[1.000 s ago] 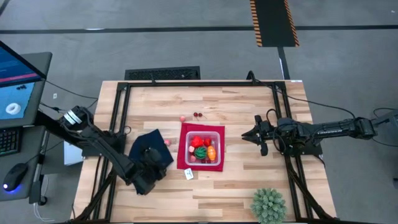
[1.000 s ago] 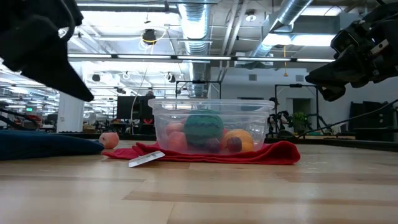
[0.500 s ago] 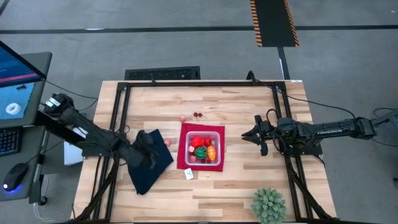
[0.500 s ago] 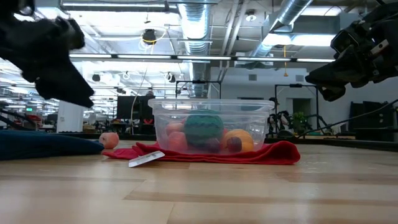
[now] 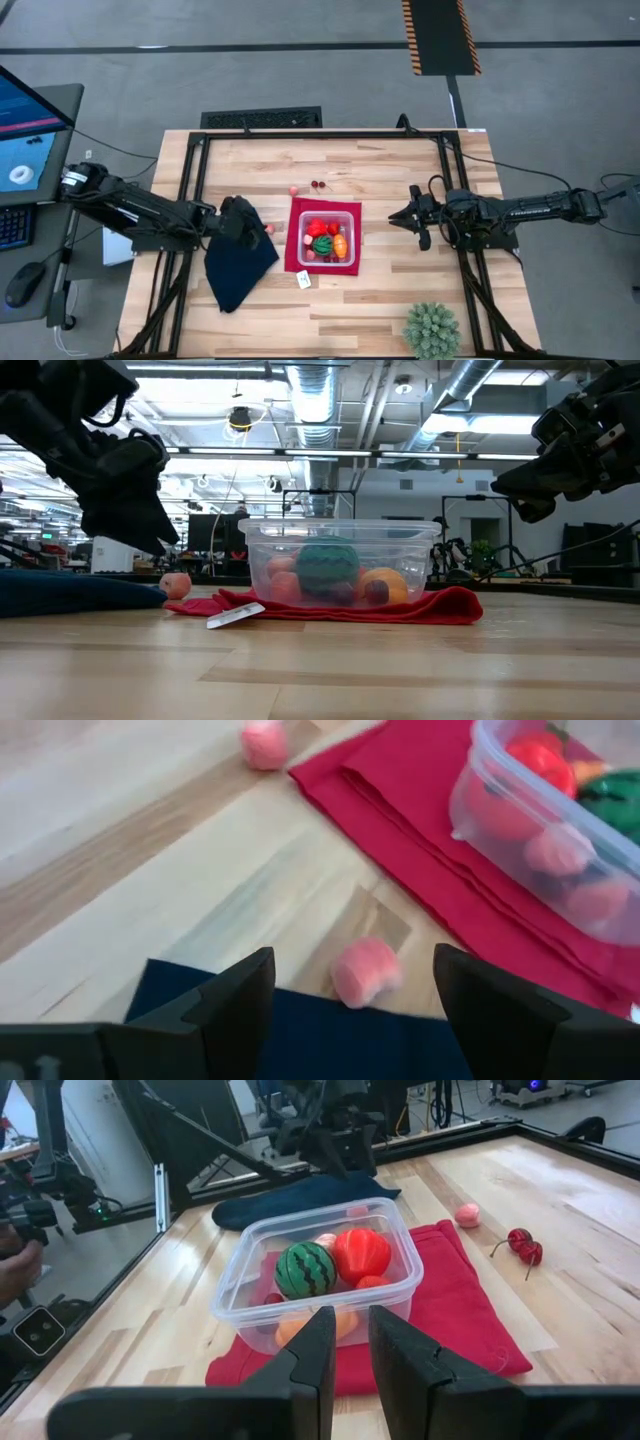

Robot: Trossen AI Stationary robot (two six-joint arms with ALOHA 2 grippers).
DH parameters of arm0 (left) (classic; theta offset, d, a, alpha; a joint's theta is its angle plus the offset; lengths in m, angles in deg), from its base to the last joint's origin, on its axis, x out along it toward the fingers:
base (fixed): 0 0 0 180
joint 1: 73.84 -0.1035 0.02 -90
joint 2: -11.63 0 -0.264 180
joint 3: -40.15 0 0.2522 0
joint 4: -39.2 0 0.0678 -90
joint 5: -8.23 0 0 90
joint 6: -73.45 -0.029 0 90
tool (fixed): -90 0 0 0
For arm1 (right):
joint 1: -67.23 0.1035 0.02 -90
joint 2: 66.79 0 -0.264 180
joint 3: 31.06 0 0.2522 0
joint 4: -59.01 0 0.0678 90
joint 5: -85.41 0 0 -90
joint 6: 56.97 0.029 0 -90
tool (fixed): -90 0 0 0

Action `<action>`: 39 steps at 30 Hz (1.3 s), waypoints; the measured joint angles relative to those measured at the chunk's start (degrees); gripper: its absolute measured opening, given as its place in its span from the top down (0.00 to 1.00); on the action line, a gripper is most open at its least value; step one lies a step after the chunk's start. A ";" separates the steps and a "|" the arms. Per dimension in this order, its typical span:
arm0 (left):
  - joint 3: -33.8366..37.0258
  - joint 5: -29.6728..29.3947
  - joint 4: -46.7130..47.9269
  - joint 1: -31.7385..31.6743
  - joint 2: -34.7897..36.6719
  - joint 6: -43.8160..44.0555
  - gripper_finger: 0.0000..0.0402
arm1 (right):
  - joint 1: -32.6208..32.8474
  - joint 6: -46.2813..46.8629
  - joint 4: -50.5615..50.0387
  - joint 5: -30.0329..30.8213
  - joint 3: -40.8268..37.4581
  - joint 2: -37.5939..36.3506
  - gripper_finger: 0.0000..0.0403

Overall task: Pick and placing Produce into tupperware
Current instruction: Put the peach in the transparent bin

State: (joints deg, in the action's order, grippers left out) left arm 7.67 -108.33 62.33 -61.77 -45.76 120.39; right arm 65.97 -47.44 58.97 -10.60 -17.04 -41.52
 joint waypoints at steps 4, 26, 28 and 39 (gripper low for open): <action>0.00 0.40 -0.08 -1.07 -0.02 2.04 0.34 | -0.01 0.00 0.00 -0.01 0.01 -0.01 0.78; -0.07 4.91 -11.18 -2.25 -13.53 3.46 0.34 | -0.01 0.01 0.00 -0.01 0.01 0.01 0.78; -0.07 5.31 -12.56 -2.31 -15.34 3.38 0.34 | -0.01 0.01 0.00 0.01 0.01 0.00 0.78; -0.07 5.18 -13.97 -2.31 -17.05 3.43 0.35 | 0.00 -0.01 0.00 -0.01 -0.01 0.01 0.78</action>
State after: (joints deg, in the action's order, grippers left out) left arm 7.61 -103.15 48.36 -64.08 -62.81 123.82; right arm 65.97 -47.45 58.97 -10.61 -17.05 -41.51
